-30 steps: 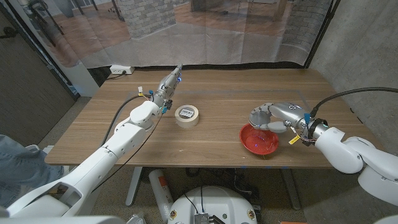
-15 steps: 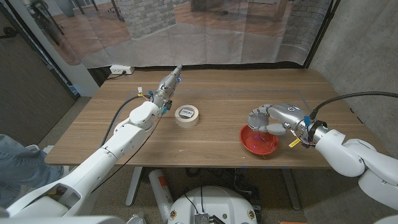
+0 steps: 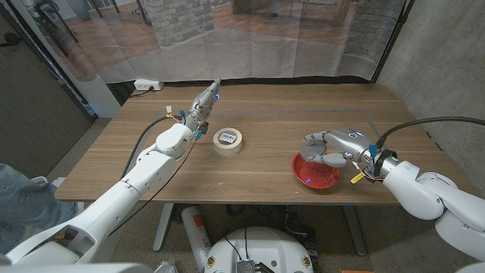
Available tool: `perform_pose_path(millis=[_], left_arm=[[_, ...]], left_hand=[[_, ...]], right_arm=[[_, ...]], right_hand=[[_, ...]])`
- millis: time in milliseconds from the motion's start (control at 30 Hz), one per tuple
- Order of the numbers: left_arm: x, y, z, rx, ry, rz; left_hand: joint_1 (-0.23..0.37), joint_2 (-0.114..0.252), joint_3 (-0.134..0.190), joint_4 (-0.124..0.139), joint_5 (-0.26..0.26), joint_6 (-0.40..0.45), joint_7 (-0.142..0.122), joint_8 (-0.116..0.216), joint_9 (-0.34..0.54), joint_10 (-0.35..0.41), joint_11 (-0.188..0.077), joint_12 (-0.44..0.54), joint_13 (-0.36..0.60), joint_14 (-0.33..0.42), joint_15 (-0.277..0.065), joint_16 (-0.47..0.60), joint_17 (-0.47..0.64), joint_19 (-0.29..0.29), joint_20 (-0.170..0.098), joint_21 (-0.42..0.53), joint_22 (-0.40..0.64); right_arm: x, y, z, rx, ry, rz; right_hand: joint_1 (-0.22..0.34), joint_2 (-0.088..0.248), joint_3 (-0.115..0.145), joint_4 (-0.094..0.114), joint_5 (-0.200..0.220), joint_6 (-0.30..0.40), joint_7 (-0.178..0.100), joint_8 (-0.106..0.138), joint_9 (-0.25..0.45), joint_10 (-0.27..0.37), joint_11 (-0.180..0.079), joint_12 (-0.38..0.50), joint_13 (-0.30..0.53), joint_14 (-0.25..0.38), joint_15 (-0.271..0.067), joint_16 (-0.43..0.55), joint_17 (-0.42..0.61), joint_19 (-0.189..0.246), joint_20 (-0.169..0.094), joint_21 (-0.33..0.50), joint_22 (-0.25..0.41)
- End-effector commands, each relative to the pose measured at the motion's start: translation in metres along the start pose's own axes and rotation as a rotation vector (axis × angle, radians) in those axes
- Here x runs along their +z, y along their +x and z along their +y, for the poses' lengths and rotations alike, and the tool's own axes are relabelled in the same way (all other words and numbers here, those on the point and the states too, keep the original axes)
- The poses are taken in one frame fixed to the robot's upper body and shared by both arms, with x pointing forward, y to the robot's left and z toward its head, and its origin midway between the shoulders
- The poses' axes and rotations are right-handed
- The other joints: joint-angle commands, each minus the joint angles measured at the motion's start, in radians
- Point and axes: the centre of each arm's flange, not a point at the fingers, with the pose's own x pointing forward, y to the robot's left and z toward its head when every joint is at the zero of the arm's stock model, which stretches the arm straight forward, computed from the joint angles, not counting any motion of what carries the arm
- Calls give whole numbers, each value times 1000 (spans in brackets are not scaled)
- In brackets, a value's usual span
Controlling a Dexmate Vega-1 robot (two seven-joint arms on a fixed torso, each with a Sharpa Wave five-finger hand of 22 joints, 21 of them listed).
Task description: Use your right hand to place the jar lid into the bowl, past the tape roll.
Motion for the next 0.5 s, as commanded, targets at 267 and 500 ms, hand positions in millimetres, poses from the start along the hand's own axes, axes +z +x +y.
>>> perform_pose_path(millis=[267, 500], left_arm=[[-2, -3, -4, -6, 1, 7], [-2, -5, -6, -8, 2, 10]], left_hand=[[8, -1, -6, -1, 0, -12, -1, 0, 6, -7, 0, -1, 4, -53, 6, 0, 4, -178, -11, -1, 2], [8, -1, -7, -1, 0, -12, -1, 1, 6, -8, -2, -2, 4, -54, 7, 0, 4, -178, -11, -1, 2]], right_arm=[[-8, -10, 23, 55, 33, 67], [-9, -13, 27, 68, 41, 72]], right_hand=[[16, 28, 5, 4, 4, 17, -1, -1, 4, 6, -2, 6, 2, 15, -116, 5, 7, 6, -4, -7, 3], [18, 30, 6, 4, 3, 18, -3, -2, 4, 9, 0, 7, 3, 14, -115, 3, 7, 6, -5, -8, 4]])
